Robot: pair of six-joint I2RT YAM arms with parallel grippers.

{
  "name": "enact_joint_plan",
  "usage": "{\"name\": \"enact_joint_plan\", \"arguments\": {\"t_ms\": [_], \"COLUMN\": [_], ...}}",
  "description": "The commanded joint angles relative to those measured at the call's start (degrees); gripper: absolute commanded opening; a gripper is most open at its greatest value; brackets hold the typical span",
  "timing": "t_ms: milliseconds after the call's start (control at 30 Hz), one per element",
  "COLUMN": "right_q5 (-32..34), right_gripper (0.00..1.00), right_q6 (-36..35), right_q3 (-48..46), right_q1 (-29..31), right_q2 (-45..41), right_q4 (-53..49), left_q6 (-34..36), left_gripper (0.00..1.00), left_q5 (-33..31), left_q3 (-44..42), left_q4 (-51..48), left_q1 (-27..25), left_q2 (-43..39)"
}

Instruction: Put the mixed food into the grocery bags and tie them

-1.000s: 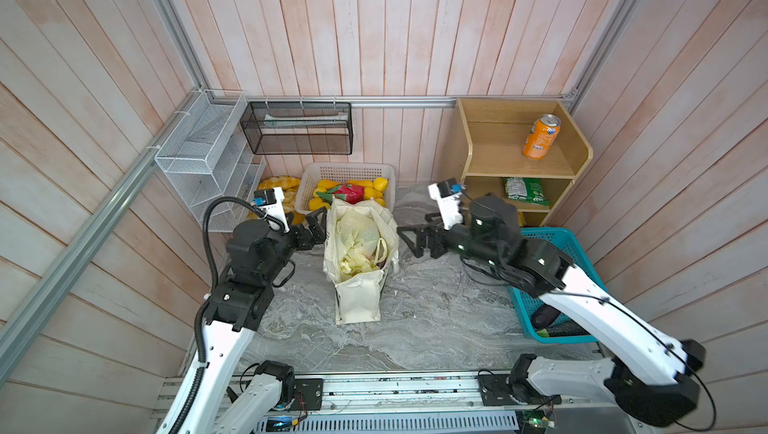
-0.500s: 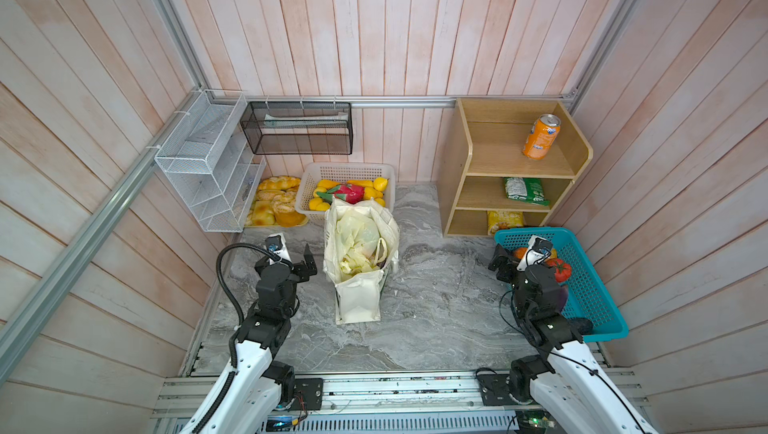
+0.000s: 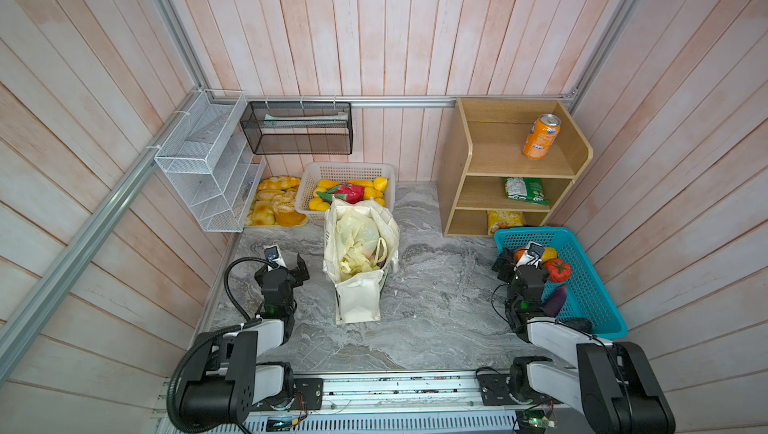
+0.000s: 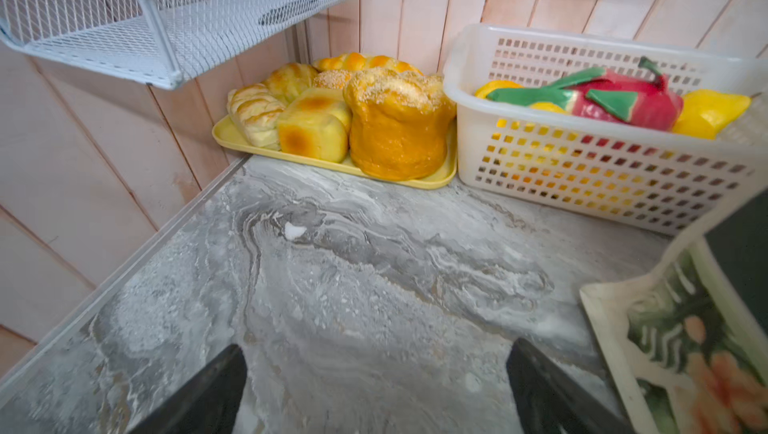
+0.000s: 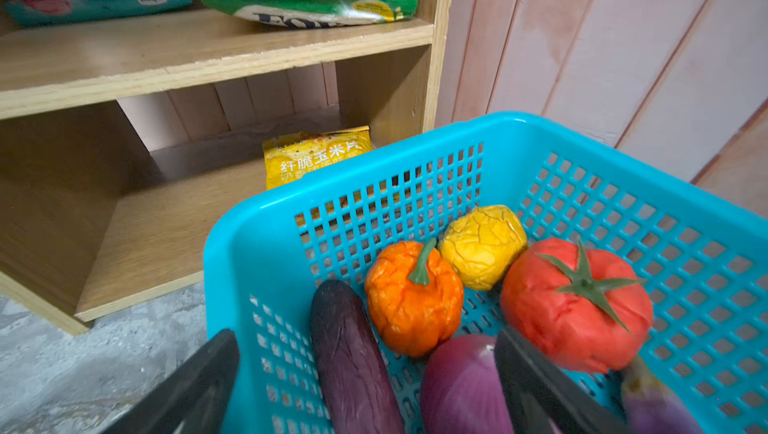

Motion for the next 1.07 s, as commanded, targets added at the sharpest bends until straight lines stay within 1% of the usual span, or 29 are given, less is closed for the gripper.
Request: {"name": "enact_joint_plan", "arguments": {"t_ms": [0, 33, 67, 100, 133, 200, 267, 300, 333, 367, 433, 467, 500, 533, 567, 600, 767, 1033], "right_q5": [-10.5, -12.2, -14.1, -15.9, -17.2, -17.7, -19.2, -20.2, -21.0, -20.8, -20.5, -20.4, -20.4, -19.1, -15.2, -12.9, -12.4, -12.5], "right_gripper": [0.98, 0.98, 0.98, 0.98, 0.98, 0.98, 0.98, 0.98, 0.98, 0.98, 0.98, 0.98, 0.98, 0.98, 0.98, 0.98, 0.98, 0.98], "right_q6": [-2.6, -2.5, -2.7, -3.6, -4.6, -3.6, -4.2, -5.4, -6.6, -6.1, -5.8, -5.8, -5.9, -6.4, -6.4, -6.7, -6.6, -6.9], "right_q3": [-0.3, -0.1, 0.4, 1.0, 1.0, -1.2, -1.6, 0.2, 2.7, 4.1, 2.2, 1.8, 2.0, 2.4, 2.9, 3.3, 3.1, 3.1], "right_q1": [-2.9, -3.9, -4.8, -5.5, -6.0, -6.7, -6.4, -5.9, -5.8, -5.8, -5.7, -5.7, -5.6, -5.1, -3.8, -2.8, -2.6, -2.5], "right_q2": [3.7, 4.8, 6.2, 7.1, 8.3, 14.1, 20.5, 20.4, 18.6, 16.9, 19.1, 19.7, 19.3, 18.6, 17.9, 17.4, 17.5, 17.6], "right_q4": [11.0, 12.4, 13.6, 13.5, 14.8, 24.1, 33.4, 29.3, 21.5, 16.3, 24.0, 25.4, 24.2, 22.3, 20.4, 18.8, 19.5, 19.7], "left_q6": [0.9, 1.0, 2.8, 3.2, 3.3, 3.3, 3.3, 3.4, 3.4, 3.3, 3.4, 3.5, 3.8, 4.0, 4.3, 4.4, 4.9, 4.6], "left_gripper": [1.0, 1.0, 0.99, 1.0, 1.0, 1.0, 1.0, 1.0, 1.0, 1.0, 1.0, 1.0, 1.0, 1.0, 1.0, 1.0, 1.0, 1.0], "left_q5": [8.8, 10.1, 11.4, 12.0, 12.2, 12.1, 12.3, 12.1, 12.0, 12.1, 12.0, 11.9, 11.5, 10.8, 10.4, 10.5, 9.3, 10.5], "left_q3": [2.7, 2.7, 2.5, 3.5, 4.9, 3.8, 4.9, 4.5, 4.4, 4.6, 4.7, 4.6, 4.3, 4.2, 4.5, 4.6, 4.5, 5.6], "left_q4": [12.2, 14.6, 18.6, 17.5, 11.6, 17.1, 12.2, 14.1, 14.7, 13.7, 13.3, 13.7, 13.6, 13.7, 13.6, 13.5, 13.6, 11.9], "left_q1": [0.8, 0.8, 0.8, 0.8, 0.8, 0.8, 0.8, 0.7, 0.8, 0.8, 0.7, 0.6, 0.3, 0.0, -0.4, -0.4, -1.2, -0.6], "left_q2": [6.5, 8.9, 12.0, 12.3, 10.5, 12.4, 10.9, 11.5, 11.8, 11.5, 11.3, 11.3, 11.1, 10.9, 11.1, 11.1, 11.1, 11.6]}}
